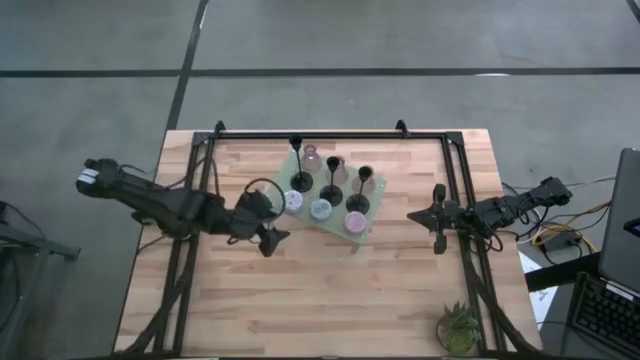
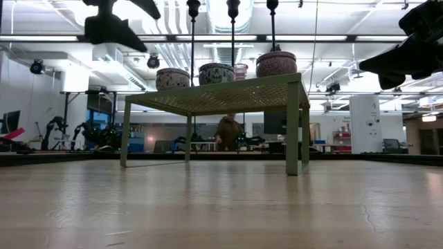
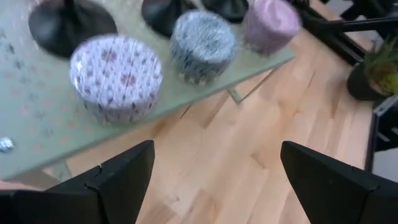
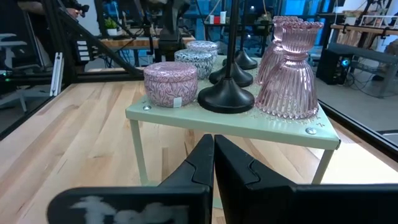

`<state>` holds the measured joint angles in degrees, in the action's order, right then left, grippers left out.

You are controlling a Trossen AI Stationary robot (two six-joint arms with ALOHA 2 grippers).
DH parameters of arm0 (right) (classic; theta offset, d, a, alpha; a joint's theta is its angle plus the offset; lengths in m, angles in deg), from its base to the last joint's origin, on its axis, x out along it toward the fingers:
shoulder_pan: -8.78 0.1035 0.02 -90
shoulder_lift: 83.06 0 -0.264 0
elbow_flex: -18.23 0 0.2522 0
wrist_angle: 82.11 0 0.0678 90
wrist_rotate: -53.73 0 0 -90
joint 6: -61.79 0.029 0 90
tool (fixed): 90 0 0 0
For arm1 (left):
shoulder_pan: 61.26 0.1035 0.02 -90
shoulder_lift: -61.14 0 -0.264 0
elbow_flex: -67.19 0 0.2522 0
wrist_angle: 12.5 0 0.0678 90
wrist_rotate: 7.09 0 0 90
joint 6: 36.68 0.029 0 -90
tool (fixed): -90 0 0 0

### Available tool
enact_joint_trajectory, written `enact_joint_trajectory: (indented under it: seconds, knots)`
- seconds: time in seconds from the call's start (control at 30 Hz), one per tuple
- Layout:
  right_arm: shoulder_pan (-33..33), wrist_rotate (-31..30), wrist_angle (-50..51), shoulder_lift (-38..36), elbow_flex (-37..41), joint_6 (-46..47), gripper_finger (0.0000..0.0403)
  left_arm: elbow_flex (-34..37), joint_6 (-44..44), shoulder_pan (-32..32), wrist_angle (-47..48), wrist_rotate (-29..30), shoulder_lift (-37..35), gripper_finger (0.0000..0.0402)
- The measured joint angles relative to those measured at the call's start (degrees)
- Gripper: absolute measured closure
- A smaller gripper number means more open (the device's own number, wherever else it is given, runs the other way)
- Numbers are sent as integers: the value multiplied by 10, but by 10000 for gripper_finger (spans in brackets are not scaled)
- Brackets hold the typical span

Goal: Pick & Place candle stick holders
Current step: Return to Home Position

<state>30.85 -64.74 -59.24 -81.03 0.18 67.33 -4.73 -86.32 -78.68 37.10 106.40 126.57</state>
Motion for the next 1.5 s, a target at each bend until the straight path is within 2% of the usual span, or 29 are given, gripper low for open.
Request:
enact_joint_trajectory:
  seconds: [0.17,0.3,0.4,0.5,0.57,0.97,1.13,1.2,1.3,1.5]
  knots:
    - [0,0,0,0,0,0,394,30,-78,-12,-4,0,32,48]
    - [0,0,0,0,0,0,394,37,-54,-12,-10,-1,54,48]
    - [0,0,0,0,0,0,394,40,-5,-39,-34,34,57,48]
    - [0,0,0,0,0,0,394,41,43,-75,-47,122,57,48]
    - [0,0,0,0,0,0,394,41,49,-86,-46,160,57,48]
    - [0,0,0,0,0,0,394,42,-30,-84,-70,268,59,48]
    - [0,0,0,0,0,0,394,42,29,-84,-78,274,60,57]
    - [0,0,0,0,0,0,394,46,41,-84,-78,271,63,78]
    - [0,0,0,0,0,0,394,60,62,-87,-78,270,68,136]
    - [0,0,0,0,0,0,394,106,44,-87,-94,270,69,310]
